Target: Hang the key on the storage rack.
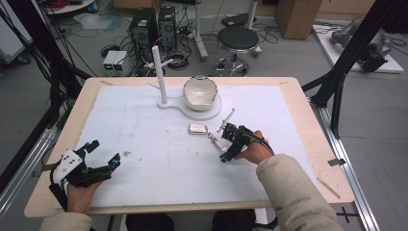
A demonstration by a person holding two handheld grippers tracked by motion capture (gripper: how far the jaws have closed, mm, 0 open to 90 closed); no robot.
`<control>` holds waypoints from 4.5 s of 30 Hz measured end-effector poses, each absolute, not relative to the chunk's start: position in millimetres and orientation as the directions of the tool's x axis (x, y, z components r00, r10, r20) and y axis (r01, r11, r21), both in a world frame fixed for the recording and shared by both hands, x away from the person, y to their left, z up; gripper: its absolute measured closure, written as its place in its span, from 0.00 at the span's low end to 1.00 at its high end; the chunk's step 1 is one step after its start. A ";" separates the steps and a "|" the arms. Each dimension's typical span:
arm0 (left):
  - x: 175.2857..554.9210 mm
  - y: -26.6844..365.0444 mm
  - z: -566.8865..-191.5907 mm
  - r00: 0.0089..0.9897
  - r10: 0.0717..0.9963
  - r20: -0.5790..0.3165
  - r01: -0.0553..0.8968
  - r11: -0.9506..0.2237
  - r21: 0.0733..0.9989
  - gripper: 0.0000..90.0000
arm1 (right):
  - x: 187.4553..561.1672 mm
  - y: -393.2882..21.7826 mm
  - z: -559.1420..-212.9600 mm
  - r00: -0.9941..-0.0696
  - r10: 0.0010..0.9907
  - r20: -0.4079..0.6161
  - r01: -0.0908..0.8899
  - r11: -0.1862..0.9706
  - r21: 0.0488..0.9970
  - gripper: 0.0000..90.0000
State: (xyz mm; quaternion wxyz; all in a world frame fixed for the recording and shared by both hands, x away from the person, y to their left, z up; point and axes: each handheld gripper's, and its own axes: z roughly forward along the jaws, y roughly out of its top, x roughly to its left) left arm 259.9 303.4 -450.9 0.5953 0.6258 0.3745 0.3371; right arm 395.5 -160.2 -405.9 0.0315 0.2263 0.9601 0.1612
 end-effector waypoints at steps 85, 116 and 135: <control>322.4 208.5 -306.9 0.881 0.465 0.083 0.082 -0.324 0.942 0.07 | 382.9 -173.5 -304.2 -0.999 0.035 -0.022 0.007 0.678 0.735 0.83; 349.6 102.1 -298.7 0.988 0.127 0.088 0.009 -0.615 0.788 0.10 | 377.9 -156.9 -305.2 -0.998 -0.066 -0.006 -0.052 0.727 0.685 0.83; 355.4 91.3 -313.0 0.996 0.065 0.055 0.004 -0.684 0.729 0.32 | 379.7 -153.4 -309.1 -0.997 -0.064 0.035 -0.025 0.747 0.664 0.83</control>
